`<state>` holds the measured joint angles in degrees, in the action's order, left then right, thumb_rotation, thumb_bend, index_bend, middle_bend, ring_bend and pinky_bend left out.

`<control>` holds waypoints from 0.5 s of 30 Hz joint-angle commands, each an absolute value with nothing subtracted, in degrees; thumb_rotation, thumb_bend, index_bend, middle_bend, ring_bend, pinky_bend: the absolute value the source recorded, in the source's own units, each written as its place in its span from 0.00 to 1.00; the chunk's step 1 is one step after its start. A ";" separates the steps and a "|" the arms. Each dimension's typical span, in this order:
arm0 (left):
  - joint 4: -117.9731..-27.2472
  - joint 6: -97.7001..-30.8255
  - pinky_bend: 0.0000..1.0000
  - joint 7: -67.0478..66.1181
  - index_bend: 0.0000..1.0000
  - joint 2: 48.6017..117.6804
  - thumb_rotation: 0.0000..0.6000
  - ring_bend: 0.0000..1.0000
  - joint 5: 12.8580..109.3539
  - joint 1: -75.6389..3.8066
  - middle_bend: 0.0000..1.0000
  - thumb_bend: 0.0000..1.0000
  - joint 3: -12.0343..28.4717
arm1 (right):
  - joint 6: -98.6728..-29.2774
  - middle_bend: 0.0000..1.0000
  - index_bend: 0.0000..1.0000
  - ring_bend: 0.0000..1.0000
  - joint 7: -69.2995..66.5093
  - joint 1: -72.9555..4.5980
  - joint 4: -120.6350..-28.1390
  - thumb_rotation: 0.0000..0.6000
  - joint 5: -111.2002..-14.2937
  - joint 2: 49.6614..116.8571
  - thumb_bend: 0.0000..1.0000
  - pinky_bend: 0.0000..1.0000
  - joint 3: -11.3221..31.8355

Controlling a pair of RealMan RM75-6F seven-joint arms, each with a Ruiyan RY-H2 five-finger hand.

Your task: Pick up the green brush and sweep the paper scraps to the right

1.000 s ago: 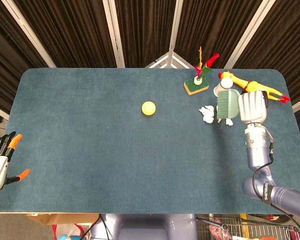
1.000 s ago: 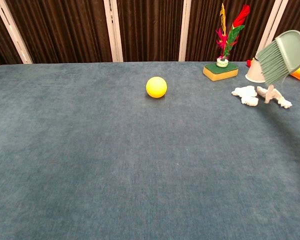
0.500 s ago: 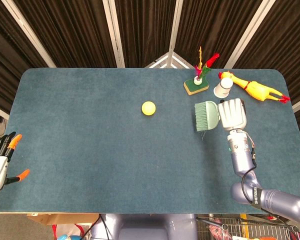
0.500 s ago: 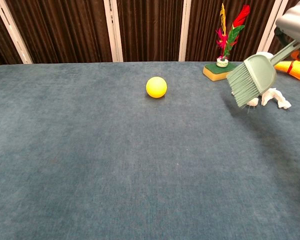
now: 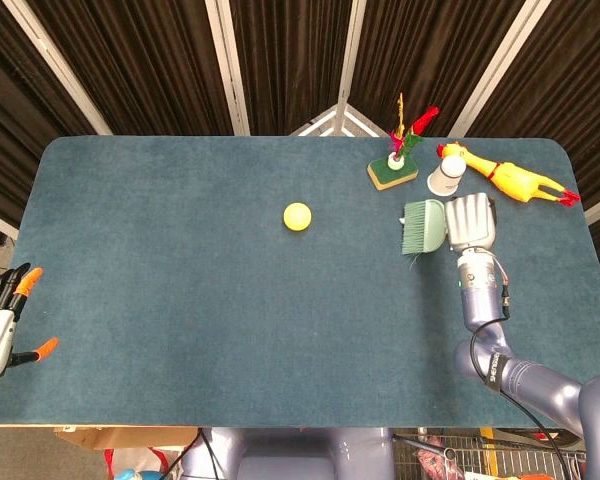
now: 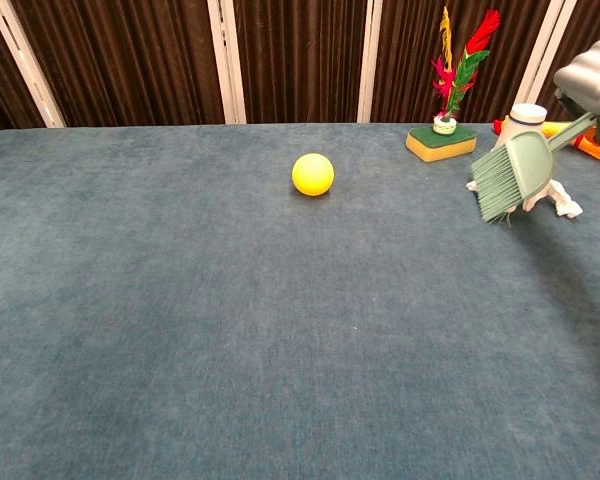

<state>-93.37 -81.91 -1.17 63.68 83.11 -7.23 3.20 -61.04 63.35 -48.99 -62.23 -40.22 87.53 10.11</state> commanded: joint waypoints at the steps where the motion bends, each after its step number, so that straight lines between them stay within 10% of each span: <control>1: -93.43 -81.80 0.00 -1.07 0.00 63.64 1.00 0.00 83.01 -7.27 0.00 0.01 3.24 | -60.46 0.92 0.74 0.94 64.02 -48.57 -58.90 1.00 -39.89 88.18 0.64 0.82 9.29; 15: -93.62 -83.17 0.00 -1.28 0.00 63.74 1.00 0.00 84.48 -6.90 0.00 0.01 2.87 | -69.00 0.92 0.74 0.94 70.27 -44.52 -68.73 1.00 -39.85 77.91 0.64 0.82 8.65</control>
